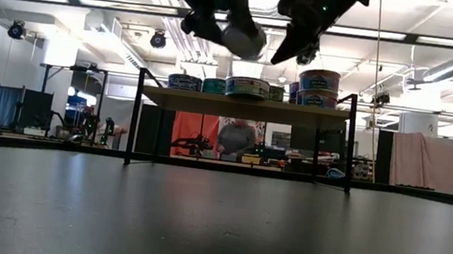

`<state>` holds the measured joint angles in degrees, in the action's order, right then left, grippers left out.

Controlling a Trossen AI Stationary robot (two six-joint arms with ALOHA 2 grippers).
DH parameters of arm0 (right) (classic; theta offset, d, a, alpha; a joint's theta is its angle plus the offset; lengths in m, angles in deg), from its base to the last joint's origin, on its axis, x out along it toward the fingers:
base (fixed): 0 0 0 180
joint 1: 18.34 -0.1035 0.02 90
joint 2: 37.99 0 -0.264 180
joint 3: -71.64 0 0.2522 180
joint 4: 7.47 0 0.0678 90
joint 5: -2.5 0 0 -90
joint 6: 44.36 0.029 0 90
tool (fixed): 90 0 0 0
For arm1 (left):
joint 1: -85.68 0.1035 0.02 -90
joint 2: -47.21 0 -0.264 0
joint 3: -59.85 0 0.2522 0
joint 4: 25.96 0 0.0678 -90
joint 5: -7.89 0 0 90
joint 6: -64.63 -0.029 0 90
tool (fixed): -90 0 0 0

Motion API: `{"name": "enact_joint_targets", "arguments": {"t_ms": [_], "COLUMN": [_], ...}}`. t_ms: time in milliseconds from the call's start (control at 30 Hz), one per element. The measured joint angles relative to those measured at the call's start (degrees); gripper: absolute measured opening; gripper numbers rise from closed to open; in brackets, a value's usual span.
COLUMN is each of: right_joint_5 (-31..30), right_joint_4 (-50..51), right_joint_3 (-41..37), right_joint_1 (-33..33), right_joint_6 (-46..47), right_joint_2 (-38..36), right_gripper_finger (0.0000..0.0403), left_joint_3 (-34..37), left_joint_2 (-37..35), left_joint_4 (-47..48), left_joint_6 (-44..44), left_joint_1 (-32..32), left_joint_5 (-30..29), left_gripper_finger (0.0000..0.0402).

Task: Stack canned seafood by type on shelf
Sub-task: Stack the green tuna can on top of the green tuna can

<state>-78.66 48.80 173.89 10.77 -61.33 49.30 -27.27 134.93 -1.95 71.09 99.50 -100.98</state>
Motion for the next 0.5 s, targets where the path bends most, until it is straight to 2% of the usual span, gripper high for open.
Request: {"name": "enact_joint_targets", "arguments": {"t_ms": [100, 267, 367, 500], "right_joint_5": [0.1, -0.4, -5.8, -13.9], "right_joint_4": [-1.9, -3.4, -2.8, -0.9], "right_joint_3": [0.0, 0.2, 1.6, 4.8], "right_joint_1": [-2.1, -5.9, -8.2, -9.9], "right_joint_6": [1.9, 2.9, 3.5, 4.0], "right_joint_2": [0.0, 0.0, 0.0, -0.1], "right_gripper_finger": [0.0009, 0.0009, 0.0009, 0.0009], "left_joint_3": [7.3, 14.3, 16.6, 17.2], "left_joint_2": [-3.4, -4.4, -3.8, -2.4], "left_joint_4": [-10.2, -15.2, -18.3, -17.6], "left_joint_6": [0.0, 1.2, 1.1, -0.1], "left_joint_1": [0.0, 0.0, 0.0, 0.0], "left_joint_5": [0.8, 3.4, 3.4, 3.4], "left_gripper_finger": [0.04, 0.04, 0.04, 0.04]}}
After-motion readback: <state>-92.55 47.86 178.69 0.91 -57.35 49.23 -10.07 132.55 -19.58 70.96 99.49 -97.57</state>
